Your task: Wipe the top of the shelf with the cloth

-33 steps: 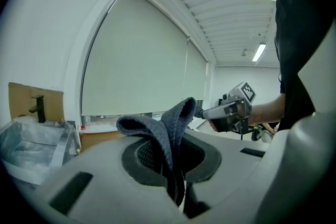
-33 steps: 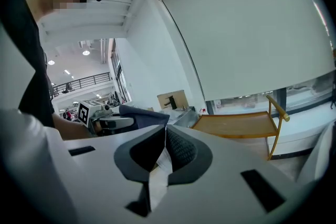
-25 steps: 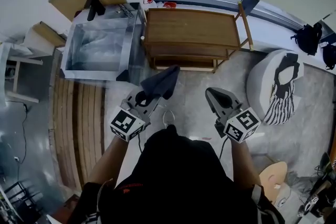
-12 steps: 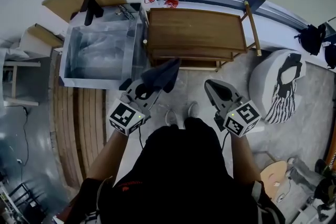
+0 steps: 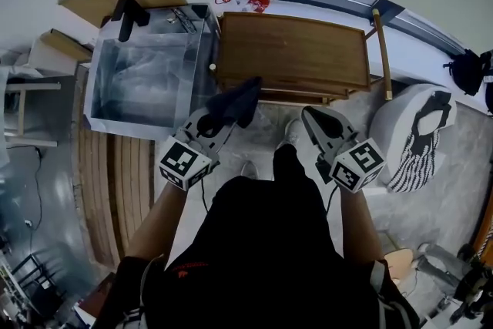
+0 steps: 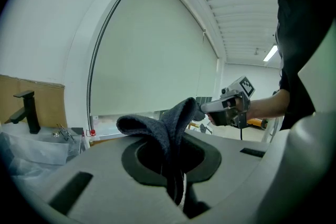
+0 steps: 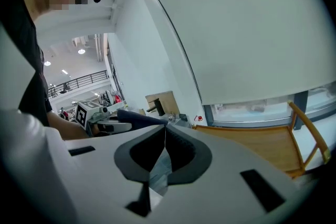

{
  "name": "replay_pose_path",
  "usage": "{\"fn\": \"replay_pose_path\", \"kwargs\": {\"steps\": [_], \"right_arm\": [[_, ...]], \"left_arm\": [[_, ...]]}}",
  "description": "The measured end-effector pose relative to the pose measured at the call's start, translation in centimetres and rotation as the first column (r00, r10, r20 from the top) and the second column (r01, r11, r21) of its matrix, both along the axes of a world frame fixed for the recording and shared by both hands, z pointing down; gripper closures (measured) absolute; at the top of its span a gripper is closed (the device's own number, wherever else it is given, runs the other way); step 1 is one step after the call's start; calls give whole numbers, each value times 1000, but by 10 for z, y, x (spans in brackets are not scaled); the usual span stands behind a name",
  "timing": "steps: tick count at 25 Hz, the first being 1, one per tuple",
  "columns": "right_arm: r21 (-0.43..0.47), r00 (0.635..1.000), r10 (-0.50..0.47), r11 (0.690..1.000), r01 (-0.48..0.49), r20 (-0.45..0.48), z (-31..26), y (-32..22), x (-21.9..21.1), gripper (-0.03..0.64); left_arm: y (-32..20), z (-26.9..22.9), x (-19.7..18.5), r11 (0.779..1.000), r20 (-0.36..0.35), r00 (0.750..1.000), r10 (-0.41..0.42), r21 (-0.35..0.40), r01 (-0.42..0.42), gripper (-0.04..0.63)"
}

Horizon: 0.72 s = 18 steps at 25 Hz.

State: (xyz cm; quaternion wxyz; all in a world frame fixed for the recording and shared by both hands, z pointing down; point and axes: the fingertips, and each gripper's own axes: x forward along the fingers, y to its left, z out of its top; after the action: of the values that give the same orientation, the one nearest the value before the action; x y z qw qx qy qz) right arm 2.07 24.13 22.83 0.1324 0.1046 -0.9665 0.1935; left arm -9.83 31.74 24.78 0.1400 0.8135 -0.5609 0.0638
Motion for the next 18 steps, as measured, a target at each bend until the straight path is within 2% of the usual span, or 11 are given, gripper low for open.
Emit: {"fn": "replay_pose_path", "kwargs": {"steps": [9,14,18], "right_arm": [[-47,995,-97,994,96,-16,14,-99,-7,611],[-67,989,-148,987,147,-8,18,-151,-4,611],[-90,987,-162,983,161,-10,27,-188,-2,611]], "left_arm": [[-91,16,-15,990,12,992,-124,-64,124,558],[-139,22,-22,974,46,979,-199,-96,203,558],[-168,38,-34,953,64,964,-257,-146,264,558]]}}
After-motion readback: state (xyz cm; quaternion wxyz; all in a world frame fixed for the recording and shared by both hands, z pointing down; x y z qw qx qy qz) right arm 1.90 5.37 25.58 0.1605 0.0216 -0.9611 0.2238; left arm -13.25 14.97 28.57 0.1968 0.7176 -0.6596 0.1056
